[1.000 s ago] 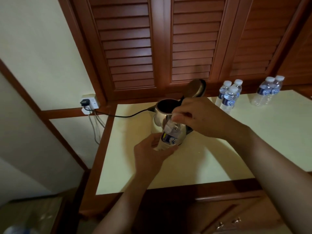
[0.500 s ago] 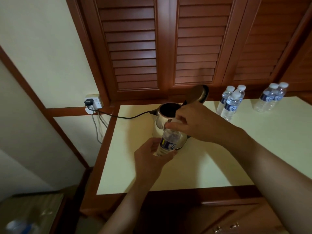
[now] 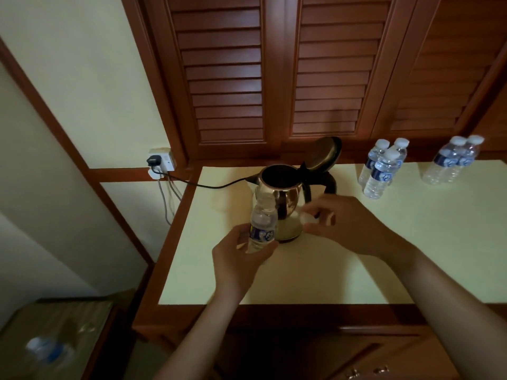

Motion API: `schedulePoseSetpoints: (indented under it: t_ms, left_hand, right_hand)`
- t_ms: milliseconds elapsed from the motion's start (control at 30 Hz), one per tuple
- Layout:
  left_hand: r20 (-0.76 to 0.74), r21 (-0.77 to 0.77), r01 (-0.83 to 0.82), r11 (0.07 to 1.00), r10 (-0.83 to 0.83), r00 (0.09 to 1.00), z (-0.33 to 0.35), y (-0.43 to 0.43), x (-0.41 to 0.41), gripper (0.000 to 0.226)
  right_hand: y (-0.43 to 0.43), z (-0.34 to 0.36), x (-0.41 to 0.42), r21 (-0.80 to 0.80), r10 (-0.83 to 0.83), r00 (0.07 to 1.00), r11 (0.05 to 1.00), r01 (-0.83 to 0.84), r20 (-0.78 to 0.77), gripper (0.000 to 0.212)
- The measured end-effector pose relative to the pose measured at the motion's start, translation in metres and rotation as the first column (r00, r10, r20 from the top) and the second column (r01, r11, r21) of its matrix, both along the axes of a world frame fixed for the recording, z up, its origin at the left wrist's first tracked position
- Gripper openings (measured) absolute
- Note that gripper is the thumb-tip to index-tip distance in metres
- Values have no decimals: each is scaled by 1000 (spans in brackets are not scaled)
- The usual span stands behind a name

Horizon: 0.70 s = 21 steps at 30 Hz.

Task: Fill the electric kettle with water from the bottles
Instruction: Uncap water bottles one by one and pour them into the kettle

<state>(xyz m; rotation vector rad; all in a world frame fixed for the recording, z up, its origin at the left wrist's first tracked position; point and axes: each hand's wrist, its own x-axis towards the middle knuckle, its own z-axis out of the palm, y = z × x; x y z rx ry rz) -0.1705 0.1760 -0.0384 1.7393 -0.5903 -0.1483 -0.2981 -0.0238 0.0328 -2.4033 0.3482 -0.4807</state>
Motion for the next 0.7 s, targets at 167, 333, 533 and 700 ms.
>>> schedulePoseSetpoints:
  t_ms: [167,333,533,700]
  left_hand:
    - [19,-9,-40,999,40,999,-1,3,1,46]
    - [-32,-71,-32,997,30,999,6,4,5,37]
    - [-47,-156,-9,988,2,999,22,5,17,41]
    - [80,-117,-28,993,38,996,46,1,45,42]
  right_hand:
    - [-23,-75,-20,-57,-118,990,992,114,-71,25]
    - [-20,-128,-15,-229,-243,966,949,216,-94,38]
    - [-10,-147,-18,-258,-289,957,924,284,16,35]
    - [-10,-149,-17,-261,-286,954,918,299,87,33]
